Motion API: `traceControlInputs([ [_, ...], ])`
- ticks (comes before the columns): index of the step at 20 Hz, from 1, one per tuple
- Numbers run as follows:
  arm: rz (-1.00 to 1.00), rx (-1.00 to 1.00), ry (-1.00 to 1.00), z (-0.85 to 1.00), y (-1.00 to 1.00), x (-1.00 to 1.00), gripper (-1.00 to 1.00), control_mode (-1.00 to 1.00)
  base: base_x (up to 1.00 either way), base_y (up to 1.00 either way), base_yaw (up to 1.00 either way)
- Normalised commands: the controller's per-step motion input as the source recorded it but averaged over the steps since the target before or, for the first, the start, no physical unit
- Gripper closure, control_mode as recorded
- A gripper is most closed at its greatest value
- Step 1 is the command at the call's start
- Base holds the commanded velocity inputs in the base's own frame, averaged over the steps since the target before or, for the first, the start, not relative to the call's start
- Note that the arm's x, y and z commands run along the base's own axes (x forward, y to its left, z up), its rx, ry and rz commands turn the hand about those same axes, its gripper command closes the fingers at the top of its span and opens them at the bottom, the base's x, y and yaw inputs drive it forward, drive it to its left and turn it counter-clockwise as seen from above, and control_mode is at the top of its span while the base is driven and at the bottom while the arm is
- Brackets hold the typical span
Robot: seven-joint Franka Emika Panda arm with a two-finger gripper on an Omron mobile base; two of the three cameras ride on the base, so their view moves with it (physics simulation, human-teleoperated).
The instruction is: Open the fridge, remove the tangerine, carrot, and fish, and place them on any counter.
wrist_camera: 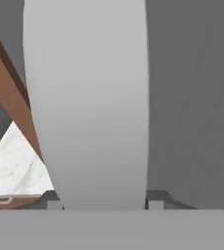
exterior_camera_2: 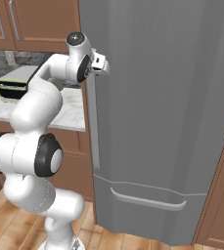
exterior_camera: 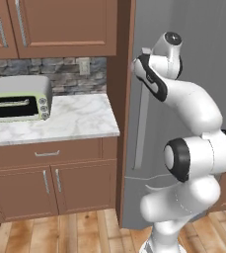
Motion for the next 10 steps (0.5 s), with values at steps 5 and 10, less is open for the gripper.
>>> traceControlInputs([
  [5,0.0,0.02,-0.49,-0.82,0.04,0.33,1.0,-1.0,0.0,0.0,0.0],
  [10,0.0,0.1,-0.07,-0.59,-0.09,0.98,1.0,-1.0,0.0,0.0,0.0],
])
